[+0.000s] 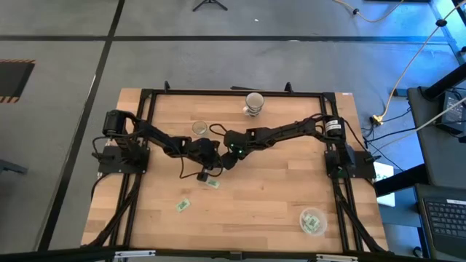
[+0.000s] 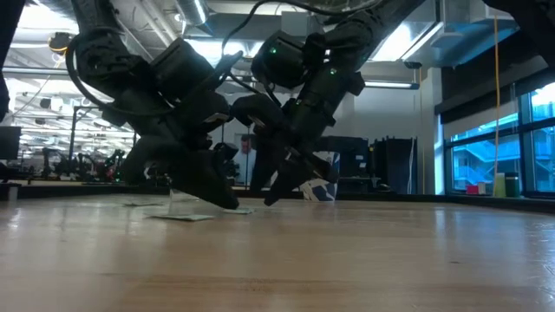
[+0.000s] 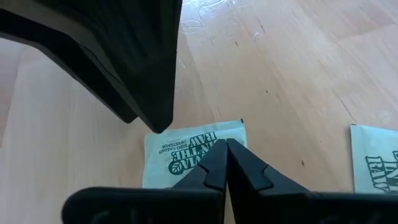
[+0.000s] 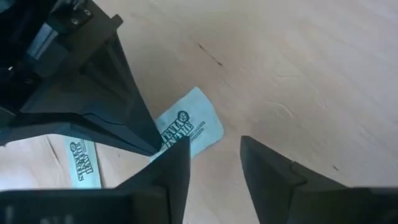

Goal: Pick and place Stevia / Truvia into bins
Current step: Put the green stevia packet into the transparent container

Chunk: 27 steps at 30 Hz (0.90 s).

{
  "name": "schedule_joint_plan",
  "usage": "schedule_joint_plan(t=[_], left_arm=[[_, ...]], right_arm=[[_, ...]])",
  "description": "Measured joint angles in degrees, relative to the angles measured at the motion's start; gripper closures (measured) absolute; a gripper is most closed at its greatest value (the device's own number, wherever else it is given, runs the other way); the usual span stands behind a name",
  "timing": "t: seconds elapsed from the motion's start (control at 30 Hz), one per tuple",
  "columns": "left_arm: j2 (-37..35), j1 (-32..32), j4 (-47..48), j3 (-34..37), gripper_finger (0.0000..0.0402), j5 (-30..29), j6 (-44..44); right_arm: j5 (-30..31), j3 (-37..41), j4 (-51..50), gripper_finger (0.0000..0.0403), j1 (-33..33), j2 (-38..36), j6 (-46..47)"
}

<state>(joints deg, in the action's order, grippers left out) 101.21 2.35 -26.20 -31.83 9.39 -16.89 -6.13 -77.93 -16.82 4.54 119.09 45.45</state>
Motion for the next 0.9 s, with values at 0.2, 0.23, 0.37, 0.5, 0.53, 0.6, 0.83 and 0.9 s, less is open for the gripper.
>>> schedule_joint_plan(t=[0.2, 0.23, 0.37, 0.5, 0.53, 0.6, 0.83, 0.9], left_arm=[[0.1, 0.2, 0.0, 0.0, 0.0399, 1.4, -2.8], [0.1, 0.3, -0.1, 0.1, 0.04, 1.7, -3.1], [0.1, 0.2, -0.2, 0.2, 0.04, 2.0, -5.3], [0.1, 0.2, -0.4, 0.3, 0.04, 2.4, -6.0], [0.1, 0.2, -0.6, 0.3, 0.04, 2.5, -5.9], [0.1, 0.2, -1.0, 0.4, 0.04, 2.7, -5.9], [0.2, 0.1, -1.1, 0.4, 0.04, 3.8, -5.7], [0.2, 0.1, -0.8, 0.4, 0.04, 4.5, -5.5]], right_arm=[[-0.3, 0.0, 0.4, 0.0251, 0.0, 0.4, 0.7], [-0.7, 0.0, 0.8, 0.025, 0.0, 0.8, 0.8], [-1.9, 0.0, 1.6, 0.025, 0.0, 1.6, 1.2], [-3.1, -0.1, 3.1, 0.025, 0.0, 2.8, 0.9], [-3.8, -0.1, 3.4, 0.025, 0.0, 3.2, 0.9], [-5.0, -0.1, 4.2, 0.025, 0.1, 3.8, 0.8], [-5.1, -0.1, 4.9, 0.0261, 0.1, 4.3, 0.3], [-5.0, -0.1, 5.1, 0.027, 0.1, 4.3, 0.3]])
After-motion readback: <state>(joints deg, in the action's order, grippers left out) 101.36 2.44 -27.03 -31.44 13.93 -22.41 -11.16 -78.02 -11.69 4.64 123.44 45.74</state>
